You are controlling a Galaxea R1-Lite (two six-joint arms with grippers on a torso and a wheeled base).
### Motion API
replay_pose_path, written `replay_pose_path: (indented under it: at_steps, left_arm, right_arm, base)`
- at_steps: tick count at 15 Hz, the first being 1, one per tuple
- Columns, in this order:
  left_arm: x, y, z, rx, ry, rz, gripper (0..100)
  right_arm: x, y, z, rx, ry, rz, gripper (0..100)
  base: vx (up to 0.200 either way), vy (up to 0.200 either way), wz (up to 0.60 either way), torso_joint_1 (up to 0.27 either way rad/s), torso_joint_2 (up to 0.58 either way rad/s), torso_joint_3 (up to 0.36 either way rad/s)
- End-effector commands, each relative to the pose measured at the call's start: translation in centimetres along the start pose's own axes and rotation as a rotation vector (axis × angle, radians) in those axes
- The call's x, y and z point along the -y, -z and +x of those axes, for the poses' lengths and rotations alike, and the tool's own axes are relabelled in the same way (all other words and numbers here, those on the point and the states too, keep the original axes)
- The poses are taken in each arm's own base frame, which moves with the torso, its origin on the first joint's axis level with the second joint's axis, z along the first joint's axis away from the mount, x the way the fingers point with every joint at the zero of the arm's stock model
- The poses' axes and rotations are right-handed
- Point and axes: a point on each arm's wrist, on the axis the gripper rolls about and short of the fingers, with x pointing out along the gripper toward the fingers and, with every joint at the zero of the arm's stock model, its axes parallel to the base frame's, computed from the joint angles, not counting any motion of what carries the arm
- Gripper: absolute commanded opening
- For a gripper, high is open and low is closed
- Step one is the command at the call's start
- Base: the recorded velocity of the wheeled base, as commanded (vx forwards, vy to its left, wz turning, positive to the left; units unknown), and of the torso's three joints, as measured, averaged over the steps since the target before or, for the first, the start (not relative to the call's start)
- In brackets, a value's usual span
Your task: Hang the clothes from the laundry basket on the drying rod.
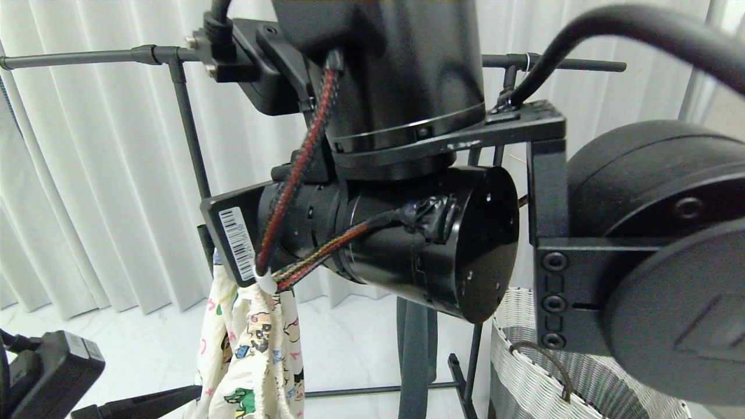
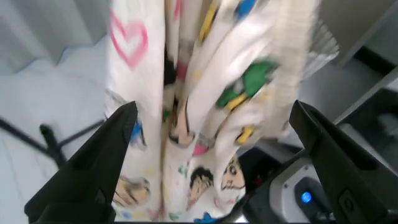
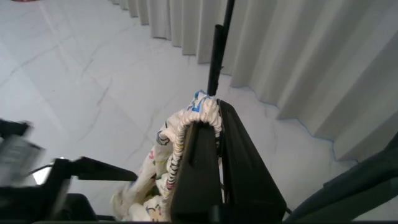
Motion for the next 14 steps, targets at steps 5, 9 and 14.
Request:
replay_pose_path:
  at_steps: [5, 9, 14]
  left_arm:
    - [1.4, -0.5, -0.4, 0.012, 0.138, 0.057, 100]
    - [1.6, -2.1, 3.2, 0.030, 0.026, 0.023, 100]
    - [1.7, -2.5, 5.8, 0.034, -0.108, -0.032, 100]
  right_arm:
    - [-0.9, -0.7, -0.5, 0.028, 0.017, -0.007, 0]
    - [-0.9, -1.5, -0.7, 0.056, 0.023, 0.003, 0]
    - [-0.8, -1.7, -1.0, 0.066, 0.047, 0.006, 0]
  base:
    - [0.000, 0.000, 0.00, 0.000, 0.00, 0.000]
    - [0.000, 0.000, 0.00, 0.000, 0.00, 0.000]
    - [0.000, 0.000, 0.00, 0.000, 0.00, 0.000]
